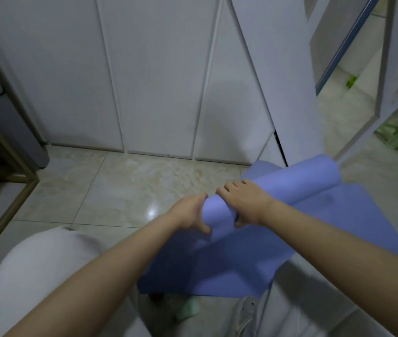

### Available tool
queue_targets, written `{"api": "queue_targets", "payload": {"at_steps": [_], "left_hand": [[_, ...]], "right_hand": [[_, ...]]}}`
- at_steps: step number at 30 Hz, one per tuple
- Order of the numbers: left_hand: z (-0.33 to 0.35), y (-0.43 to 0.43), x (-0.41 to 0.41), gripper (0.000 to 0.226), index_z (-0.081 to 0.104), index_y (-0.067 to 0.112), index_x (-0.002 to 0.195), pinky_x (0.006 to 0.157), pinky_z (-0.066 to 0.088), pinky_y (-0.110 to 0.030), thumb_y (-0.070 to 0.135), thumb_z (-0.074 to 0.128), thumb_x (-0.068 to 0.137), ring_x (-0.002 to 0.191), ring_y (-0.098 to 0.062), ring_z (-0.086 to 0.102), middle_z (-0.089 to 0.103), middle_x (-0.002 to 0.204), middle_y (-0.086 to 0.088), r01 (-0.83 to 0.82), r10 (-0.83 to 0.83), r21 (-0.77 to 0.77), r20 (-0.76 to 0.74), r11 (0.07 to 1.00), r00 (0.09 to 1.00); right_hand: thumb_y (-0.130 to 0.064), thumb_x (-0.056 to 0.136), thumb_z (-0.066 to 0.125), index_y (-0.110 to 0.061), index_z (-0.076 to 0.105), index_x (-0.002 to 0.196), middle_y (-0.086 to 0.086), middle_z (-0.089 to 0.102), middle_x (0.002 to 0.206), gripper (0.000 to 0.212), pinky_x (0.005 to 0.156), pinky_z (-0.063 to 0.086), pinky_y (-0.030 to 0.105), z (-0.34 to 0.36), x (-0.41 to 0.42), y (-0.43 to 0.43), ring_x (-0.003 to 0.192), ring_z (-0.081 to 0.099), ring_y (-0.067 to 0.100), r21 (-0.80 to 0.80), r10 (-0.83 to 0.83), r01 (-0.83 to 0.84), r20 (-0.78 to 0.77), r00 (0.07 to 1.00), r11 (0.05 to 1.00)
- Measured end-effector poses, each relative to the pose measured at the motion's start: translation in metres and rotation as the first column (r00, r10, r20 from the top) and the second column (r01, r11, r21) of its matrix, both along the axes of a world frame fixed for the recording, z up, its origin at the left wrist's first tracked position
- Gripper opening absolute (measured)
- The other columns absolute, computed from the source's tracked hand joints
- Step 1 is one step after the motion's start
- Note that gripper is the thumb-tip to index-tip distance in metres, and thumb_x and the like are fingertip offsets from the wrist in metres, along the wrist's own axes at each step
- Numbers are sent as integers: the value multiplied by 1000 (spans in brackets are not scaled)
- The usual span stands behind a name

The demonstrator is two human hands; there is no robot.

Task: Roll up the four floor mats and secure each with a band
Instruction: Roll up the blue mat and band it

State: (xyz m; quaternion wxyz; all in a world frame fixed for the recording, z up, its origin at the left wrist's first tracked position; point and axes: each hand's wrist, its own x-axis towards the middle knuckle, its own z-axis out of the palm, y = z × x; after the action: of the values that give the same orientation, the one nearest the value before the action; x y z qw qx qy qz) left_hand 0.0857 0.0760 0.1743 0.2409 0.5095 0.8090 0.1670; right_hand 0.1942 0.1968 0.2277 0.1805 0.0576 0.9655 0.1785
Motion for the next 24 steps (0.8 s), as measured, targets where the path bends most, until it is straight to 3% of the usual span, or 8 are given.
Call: {"api": "queue_targets", "payload": {"at_steps": [6,12,17,21,24], "left_hand": [[1,-7,-9,75,45,19,125,84,43,-27,35,85,64,109,-19,54,55,123,1,152,-129,-120,176,981,976],[-9,-19,9,82,39,16,129,85,43,-31,31,86,63,110,-24,52,52,126,-4,-20,18,16,156,1000,988],[-24,-22,29,86,38,21,127,86,44,-37,41,85,58,108,-25,52,52,122,-2,-164,161,60,55,985,985],[-26,-18,26,76,44,20,120,78,45,-35,42,85,60,102,-25,55,59,118,-3,-137,135,28,75,990,988],[-22,-11,18,70,48,18,116,74,43,-32,43,84,61,97,-24,56,61,114,-3,-51,51,-7,60,999,997]], "right_hand": [[-39,70,78,-12,42,121,7,56,112,68,73,34,31,6,5,-15,98,55,26,-65,-54,58,64,997,996],[-44,67,79,-13,58,113,5,65,106,59,69,39,28,19,-22,-17,92,61,24,-63,-167,189,259,951,980],[-48,60,84,-15,66,103,-2,64,89,57,66,45,25,25,-37,-9,78,58,18,-116,-233,307,420,877,945],[-52,58,83,-17,65,103,-2,66,97,60,74,50,27,22,-33,-7,87,63,19,-148,-244,343,458,855,927],[-49,64,81,-19,56,118,0,64,111,67,76,45,28,20,-22,-6,98,60,21,-176,-221,313,404,888,933]]}}
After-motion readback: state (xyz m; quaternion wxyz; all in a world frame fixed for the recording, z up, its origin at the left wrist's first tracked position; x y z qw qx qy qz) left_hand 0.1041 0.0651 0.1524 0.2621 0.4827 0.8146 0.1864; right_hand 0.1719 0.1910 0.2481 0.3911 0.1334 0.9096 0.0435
